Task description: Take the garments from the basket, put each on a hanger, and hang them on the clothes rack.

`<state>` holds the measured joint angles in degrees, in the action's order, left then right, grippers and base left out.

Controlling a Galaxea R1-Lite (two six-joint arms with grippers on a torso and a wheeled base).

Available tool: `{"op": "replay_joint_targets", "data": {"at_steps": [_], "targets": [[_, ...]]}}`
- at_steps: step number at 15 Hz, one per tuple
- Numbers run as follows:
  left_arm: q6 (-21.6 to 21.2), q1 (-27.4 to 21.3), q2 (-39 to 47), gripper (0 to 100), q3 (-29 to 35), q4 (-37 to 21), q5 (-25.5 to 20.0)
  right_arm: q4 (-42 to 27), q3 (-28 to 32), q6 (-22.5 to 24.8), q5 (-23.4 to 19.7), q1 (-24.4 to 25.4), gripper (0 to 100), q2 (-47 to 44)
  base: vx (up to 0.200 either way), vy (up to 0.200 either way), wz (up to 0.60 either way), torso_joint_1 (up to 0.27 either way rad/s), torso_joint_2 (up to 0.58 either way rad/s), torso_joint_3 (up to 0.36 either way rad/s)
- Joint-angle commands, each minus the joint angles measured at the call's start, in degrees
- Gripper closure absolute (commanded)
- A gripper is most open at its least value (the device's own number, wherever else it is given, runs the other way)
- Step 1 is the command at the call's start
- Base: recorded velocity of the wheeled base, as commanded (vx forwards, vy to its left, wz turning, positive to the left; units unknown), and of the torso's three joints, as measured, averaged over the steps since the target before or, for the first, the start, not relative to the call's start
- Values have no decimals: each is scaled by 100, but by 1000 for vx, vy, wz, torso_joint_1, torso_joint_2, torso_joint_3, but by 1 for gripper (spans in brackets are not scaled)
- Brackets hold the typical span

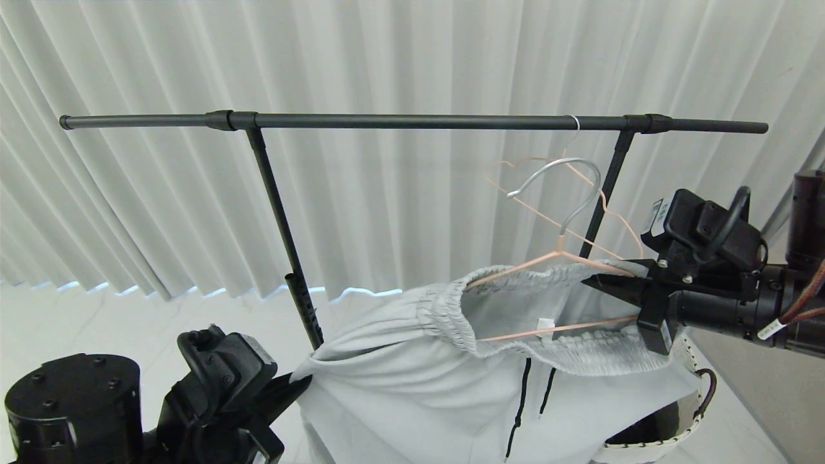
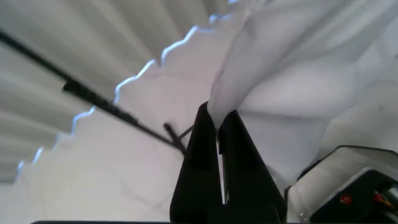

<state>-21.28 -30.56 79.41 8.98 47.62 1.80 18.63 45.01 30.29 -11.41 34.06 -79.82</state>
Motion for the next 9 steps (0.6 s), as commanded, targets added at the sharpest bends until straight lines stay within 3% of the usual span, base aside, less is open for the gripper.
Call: {"op": "replay_joint_targets", "data": {"at_steps": [1,5,6,9], "targets": [[-16,481,-40,100,-283,2,241,-8,-10,3,16,-75,100,11,0,0,0,0,0,0],[-16,446,-251,100,-415,2,285,-35,-1,-15,201,-110,100,2,0,0,0,0,0,0],[-7,411,-356,0,-406,2,277,-43,-1,-59,359,-101,100,-16,0,0,0,0,0,0],[28,411,-505,0,-415,11,268,-96,8,-375,552,-93,100,-16,0,0,0,0,0,0]]}}
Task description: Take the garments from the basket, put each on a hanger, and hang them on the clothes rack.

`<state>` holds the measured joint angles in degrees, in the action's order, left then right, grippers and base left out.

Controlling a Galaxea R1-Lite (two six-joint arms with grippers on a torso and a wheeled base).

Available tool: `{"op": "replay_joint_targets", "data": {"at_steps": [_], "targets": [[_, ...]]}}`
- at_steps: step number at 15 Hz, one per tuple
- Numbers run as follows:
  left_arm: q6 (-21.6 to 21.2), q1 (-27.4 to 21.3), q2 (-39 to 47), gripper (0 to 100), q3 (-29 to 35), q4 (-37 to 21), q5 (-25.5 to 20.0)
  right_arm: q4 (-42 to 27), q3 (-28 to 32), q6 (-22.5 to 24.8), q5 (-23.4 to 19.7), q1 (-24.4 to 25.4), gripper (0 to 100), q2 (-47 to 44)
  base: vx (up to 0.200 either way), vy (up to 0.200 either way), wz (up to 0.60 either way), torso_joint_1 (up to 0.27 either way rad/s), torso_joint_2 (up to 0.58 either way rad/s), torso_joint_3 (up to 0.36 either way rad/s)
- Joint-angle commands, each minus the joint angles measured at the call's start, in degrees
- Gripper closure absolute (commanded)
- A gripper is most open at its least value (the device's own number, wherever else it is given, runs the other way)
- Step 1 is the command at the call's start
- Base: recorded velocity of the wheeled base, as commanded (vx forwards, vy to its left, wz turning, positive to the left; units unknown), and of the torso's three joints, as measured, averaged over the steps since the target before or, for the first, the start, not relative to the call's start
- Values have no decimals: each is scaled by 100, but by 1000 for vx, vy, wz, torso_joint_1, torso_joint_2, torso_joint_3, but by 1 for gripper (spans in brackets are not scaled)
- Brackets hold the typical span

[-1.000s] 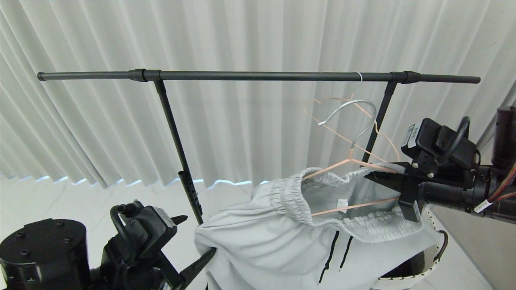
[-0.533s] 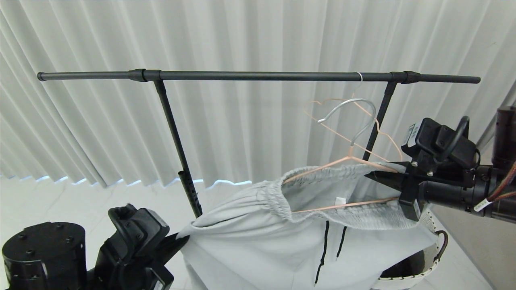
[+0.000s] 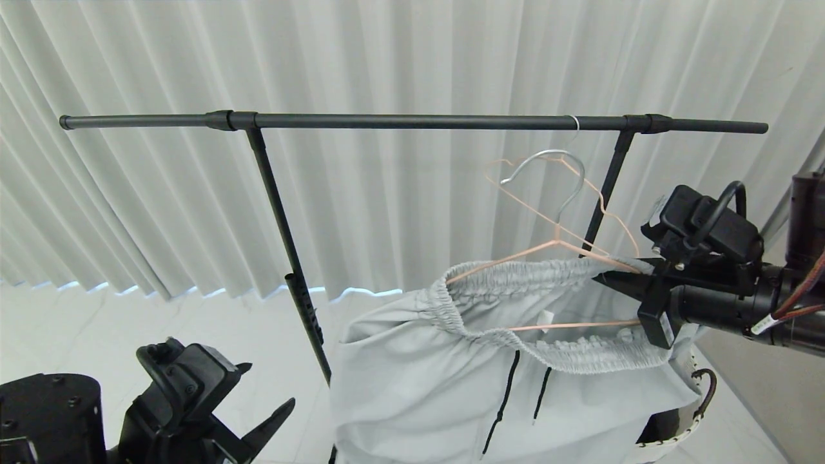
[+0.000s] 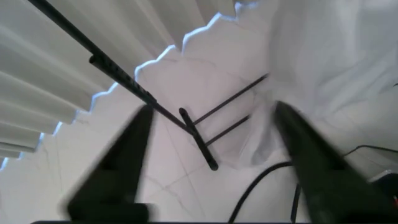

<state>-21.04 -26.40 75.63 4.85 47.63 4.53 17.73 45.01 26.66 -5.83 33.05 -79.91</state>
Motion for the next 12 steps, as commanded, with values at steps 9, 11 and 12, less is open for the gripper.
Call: {"op": "replay_joint_targets", "data": {"at_steps": [9,11,12], "targets": [[-251,48,-567,0,-2,1,680,-1808,746,-2262,2200,17,100,-306,0,0,0,0,0,0],[-251,48,-567,0,16,1,715,-1887,887,-2473,2376,26,100,-447,0,200,0,0,2,5],[-251,48,-567,0,16,1,715,-1887,896,-2473,2384,17,100,-455,0,200,0,-2,2,12]]}}
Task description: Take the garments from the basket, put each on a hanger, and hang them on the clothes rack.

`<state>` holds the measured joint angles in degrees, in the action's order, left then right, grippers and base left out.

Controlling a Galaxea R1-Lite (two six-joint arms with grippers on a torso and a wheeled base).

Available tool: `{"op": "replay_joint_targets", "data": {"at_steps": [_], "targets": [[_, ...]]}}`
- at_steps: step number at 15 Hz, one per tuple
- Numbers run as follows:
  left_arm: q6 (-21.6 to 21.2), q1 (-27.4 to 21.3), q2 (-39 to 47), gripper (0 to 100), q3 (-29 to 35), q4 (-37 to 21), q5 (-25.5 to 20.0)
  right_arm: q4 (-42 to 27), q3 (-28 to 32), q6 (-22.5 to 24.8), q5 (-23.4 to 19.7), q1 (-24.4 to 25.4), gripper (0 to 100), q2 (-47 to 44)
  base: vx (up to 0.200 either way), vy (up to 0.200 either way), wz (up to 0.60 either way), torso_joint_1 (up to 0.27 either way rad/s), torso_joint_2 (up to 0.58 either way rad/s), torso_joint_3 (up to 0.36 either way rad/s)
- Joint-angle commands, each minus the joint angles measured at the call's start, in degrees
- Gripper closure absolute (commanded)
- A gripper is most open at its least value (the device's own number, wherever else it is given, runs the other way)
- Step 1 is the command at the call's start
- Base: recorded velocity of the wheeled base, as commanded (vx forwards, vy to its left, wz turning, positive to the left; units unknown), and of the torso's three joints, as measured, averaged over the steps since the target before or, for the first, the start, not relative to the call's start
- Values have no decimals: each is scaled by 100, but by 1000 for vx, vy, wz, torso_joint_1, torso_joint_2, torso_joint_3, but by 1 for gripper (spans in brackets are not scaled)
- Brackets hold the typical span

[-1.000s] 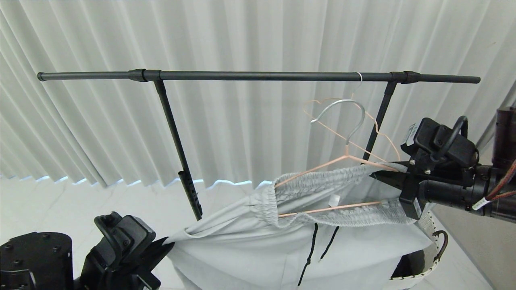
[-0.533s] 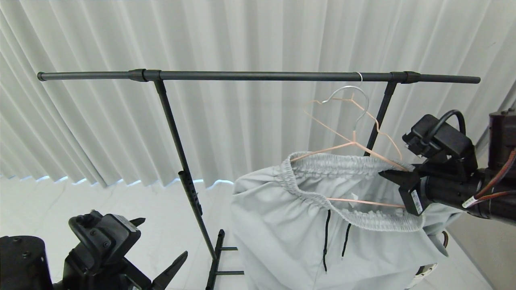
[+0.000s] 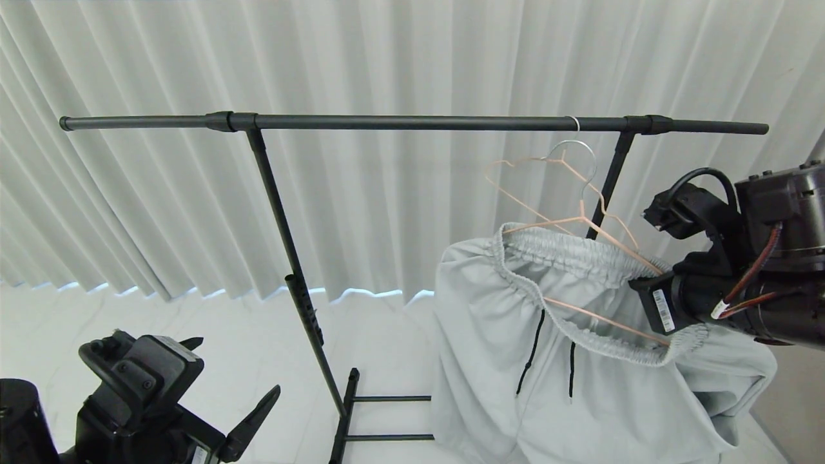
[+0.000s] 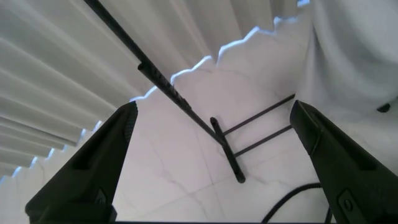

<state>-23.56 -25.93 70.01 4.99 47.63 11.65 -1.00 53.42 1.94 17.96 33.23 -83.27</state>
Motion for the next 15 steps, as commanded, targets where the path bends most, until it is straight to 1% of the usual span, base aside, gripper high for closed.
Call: {"op": "replay_joint_targets", "data": {"at_steps": [1,6,7,10,11,12,13,14,15], "targets": [[1,0,-5,0,2,10,12,3,55,0,6,8,100,-128,0,200,0,2,2,2],[1,0,4,0,2,1,30,30,46,-9,85,17,100,-145,0,200,0,1,4,0],[1,0,4,0,-6,10,30,30,46,-9,120,8,100,-163,0,0,0,0,0,0],[-8,0,4,0,-6,1,30,47,55,-62,560,8,100,-268,0,0,0,0,0,0],[-17,-26,4,0,11,1,30,118,55,-124,630,8,100,-312,0,0,0,0,0,0],[-43,-35,13,0,29,1,30,205,46,-167,656,8,100,-356,0,0,0,0,0,0],[-184,-35,30,0,38,1,21,425,55,-194,797,8,100,-444,0,0,0,0,0,0],[-210,-35,30,0,38,1,21,575,55,-203,903,8,100,-506,0,0,0,0,0,0],[-210,-35,39,0,38,1,21,689,55,-194,955,8,100,-506,200,0,0,2,7,2]]}}
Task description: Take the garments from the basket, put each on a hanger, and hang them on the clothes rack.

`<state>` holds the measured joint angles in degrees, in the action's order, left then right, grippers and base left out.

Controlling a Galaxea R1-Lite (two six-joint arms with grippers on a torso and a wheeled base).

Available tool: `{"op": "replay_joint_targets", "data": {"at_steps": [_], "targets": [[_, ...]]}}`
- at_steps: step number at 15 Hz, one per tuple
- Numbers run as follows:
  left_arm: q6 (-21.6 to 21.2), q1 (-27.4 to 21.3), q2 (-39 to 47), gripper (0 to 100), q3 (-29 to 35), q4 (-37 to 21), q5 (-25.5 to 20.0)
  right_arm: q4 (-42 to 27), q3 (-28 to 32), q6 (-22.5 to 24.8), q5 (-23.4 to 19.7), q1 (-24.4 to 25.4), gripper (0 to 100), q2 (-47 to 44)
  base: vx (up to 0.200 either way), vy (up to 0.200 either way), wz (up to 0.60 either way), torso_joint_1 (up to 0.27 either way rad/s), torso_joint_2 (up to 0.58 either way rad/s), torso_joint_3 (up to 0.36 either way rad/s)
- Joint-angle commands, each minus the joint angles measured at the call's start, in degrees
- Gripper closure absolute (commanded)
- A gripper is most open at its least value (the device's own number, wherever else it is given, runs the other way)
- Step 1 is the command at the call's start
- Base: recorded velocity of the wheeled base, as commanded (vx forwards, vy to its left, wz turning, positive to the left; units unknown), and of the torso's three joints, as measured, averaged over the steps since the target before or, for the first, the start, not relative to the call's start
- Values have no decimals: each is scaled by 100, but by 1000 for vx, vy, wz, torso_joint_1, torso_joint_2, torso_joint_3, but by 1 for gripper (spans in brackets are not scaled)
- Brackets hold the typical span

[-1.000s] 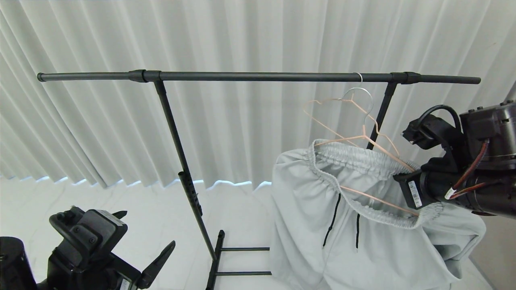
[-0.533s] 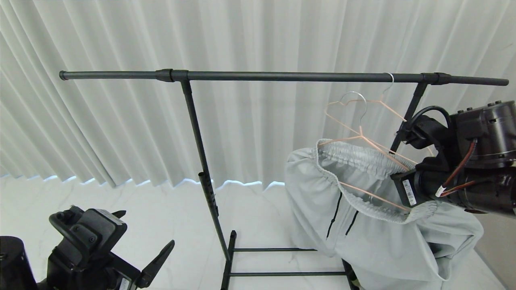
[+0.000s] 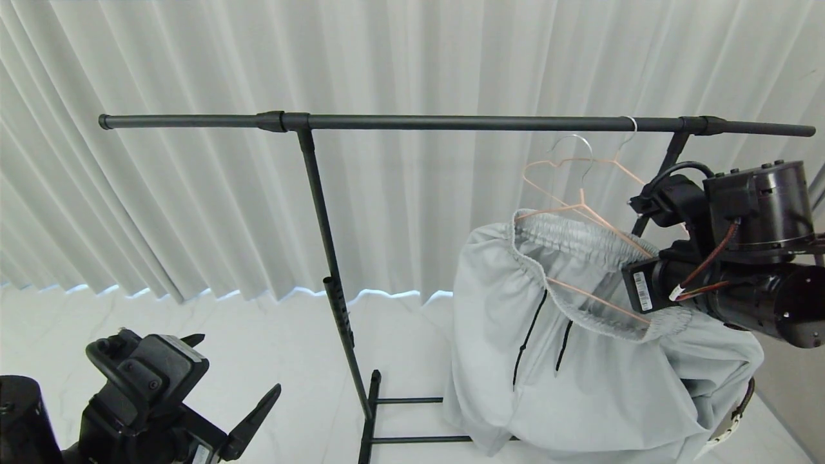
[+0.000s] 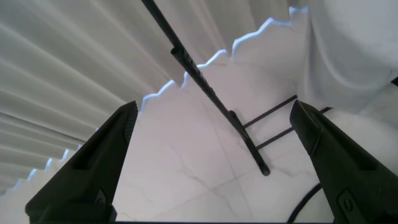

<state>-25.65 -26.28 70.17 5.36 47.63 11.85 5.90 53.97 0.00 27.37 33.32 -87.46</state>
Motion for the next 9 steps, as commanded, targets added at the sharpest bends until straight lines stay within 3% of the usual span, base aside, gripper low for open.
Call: {"op": "replay_joint_targets", "data": {"at_steps": [1,9], "targets": [[-2,0,23,0,0,1,2,25,0,0,23,-1,100,-87,200,0,0,-2,2,2],[-2,-70,6,0,-27,1,-7,43,8,0,41,-1,100,-96,200,0,0,4,2,3]]}}
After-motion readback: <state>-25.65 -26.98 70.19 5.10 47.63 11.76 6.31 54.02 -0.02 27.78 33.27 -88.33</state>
